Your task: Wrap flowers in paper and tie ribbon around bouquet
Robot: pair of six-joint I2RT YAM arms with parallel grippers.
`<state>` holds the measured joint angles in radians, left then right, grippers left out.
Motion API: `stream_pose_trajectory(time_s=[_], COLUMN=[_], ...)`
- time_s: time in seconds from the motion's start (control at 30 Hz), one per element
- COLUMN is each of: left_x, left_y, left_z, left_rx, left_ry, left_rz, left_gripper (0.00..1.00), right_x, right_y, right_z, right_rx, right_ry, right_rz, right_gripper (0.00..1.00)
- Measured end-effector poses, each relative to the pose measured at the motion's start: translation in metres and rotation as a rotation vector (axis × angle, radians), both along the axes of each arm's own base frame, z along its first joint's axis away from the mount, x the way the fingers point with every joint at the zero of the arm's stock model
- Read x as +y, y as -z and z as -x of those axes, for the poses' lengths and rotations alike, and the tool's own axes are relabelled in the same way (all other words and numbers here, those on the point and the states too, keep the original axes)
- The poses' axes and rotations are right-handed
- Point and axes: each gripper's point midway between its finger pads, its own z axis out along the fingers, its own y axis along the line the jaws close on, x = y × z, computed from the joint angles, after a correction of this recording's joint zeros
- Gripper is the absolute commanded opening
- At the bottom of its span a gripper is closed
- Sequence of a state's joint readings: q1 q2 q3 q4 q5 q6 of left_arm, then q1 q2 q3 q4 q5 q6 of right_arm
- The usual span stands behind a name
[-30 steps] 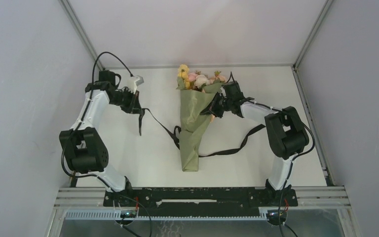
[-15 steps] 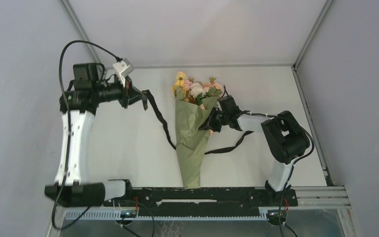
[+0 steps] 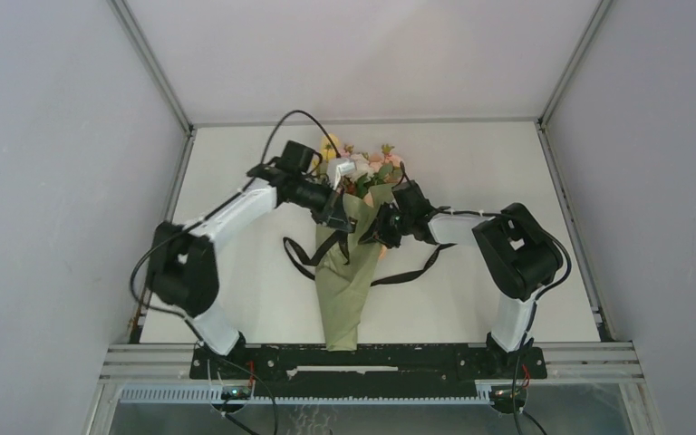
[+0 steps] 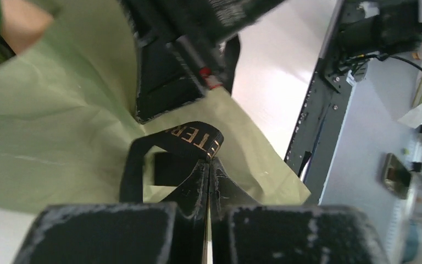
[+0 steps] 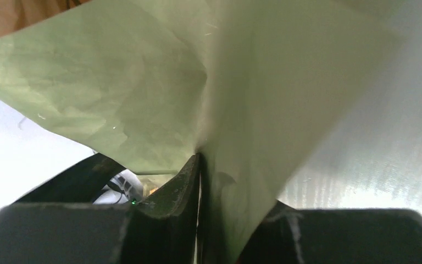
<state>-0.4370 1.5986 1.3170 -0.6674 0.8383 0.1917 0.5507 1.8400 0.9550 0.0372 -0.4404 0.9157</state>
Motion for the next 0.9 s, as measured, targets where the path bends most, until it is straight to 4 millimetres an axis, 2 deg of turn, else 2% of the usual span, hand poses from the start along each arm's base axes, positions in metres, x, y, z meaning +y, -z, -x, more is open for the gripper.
stream_pose_trajectory(time_s=[0.07, 0.17, 0.3, 0.4, 0.5, 0.57, 0.63, 0.73, 0.8, 0.9], left_x=[-0.008, -0.014, -0.018, -0.023, -0.028, -0.03, -0.032, -0.033, -0.033, -0.034], left_y=[0.038, 0.079, 0.118, 0.138, 0.146, 0.147, 0.147, 0.147, 0.147, 0.148], left_z=[-0.007, -0.013, -0.013, -0.005, 0.001, 0.004, 0.004, 0.005, 0.006, 0.007], left_rx=[0.1, 0.194, 0.264, 0.292, 0.297, 0.295, 0.289, 0.287, 0.285, 0.276], left_ry=[-0.021, -0.054, -0.07, -0.055, -0.036, -0.028, -0.025, -0.021, -0.018, -0.01], left_rz=[-0.053, -0.113, -0.183, -0.222, -0.243, -0.247, -0.248, -0.251, -0.252, -0.258], left_gripper=[0.0, 0.0, 0.0, 0.0, 0.0, 0.0, 0.0, 0.0, 0.0, 0.0], right_x=[-0.005, -0.015, -0.033, -0.056, -0.098, -0.135, -0.171, -0.209, -0.221, -0.205], right_y=[0.002, -0.003, -0.025, -0.043, -0.056, -0.061, -0.06, -0.049, -0.037, -0.023], right_z=[0.0, -0.001, -0.006, -0.008, -0.012, -0.015, -0.017, -0.016, -0.011, 0.001], right_rx=[-0.002, -0.018, -0.087, -0.141, -0.185, -0.193, -0.18, -0.138, -0.108, -0.08], right_ry=[0.01, 0.029, 0.064, 0.11, 0.2, 0.28, 0.351, 0.414, 0.417, 0.334], right_rz=[0.027, 0.07, 0.125, 0.196, 0.323, 0.424, 0.51, 0.599, 0.612, 0.541], right_gripper=[0.38, 0.46, 0.59, 0.65, 0.71, 0.73, 0.73, 0.69, 0.69, 0.65])
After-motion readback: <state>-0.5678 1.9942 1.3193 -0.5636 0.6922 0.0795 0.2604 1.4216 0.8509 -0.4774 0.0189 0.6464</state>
